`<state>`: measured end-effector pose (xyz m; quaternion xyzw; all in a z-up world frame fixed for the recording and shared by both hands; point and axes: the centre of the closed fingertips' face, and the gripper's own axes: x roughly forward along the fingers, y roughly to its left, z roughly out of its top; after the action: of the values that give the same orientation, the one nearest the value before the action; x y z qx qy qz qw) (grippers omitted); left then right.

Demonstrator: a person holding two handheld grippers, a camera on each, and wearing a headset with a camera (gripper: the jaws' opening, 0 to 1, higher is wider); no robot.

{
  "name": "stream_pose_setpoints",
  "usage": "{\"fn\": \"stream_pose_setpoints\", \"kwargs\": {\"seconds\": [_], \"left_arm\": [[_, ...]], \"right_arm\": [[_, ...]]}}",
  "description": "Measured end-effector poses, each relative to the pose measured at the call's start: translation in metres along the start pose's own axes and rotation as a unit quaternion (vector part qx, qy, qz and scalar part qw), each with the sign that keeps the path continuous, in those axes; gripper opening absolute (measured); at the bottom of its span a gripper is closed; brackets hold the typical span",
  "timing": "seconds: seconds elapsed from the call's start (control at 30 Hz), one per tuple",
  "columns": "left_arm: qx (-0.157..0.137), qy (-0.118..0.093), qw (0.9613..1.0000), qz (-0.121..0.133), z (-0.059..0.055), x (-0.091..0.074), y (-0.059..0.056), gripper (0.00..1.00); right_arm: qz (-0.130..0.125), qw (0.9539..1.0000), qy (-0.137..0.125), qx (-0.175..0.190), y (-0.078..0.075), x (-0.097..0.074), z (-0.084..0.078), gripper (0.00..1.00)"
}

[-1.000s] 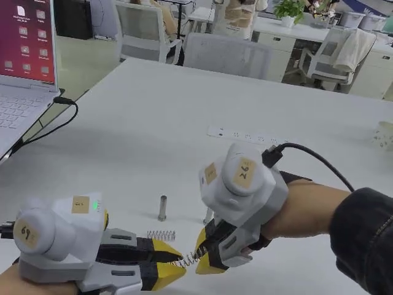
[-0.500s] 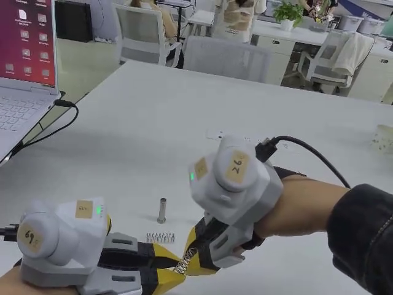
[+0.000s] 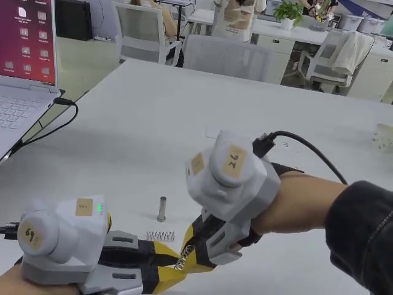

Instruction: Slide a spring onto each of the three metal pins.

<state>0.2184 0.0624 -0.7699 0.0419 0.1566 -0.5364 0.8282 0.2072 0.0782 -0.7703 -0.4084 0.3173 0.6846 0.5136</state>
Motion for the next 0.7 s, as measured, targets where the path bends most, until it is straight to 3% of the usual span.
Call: {"fn": "stream_pose_setpoints", "kwargs": {"seconds": [0.3,0.7], "left_arm": [[0.001,0.004,1.0000,0.000,-0.002,0.000,0.001,0.10],[-0.009,0.001,0.9999,0.011,-0.004,-0.001,0.007,0.22]], "right_arm": [[-0.003,1.0000,-0.003,-0.001,-0.005,-0.003,0.004,0.08],[-0.011,0.9998,0.011,0.010,-0.015,-0.008,-0.010,0.08]]}}
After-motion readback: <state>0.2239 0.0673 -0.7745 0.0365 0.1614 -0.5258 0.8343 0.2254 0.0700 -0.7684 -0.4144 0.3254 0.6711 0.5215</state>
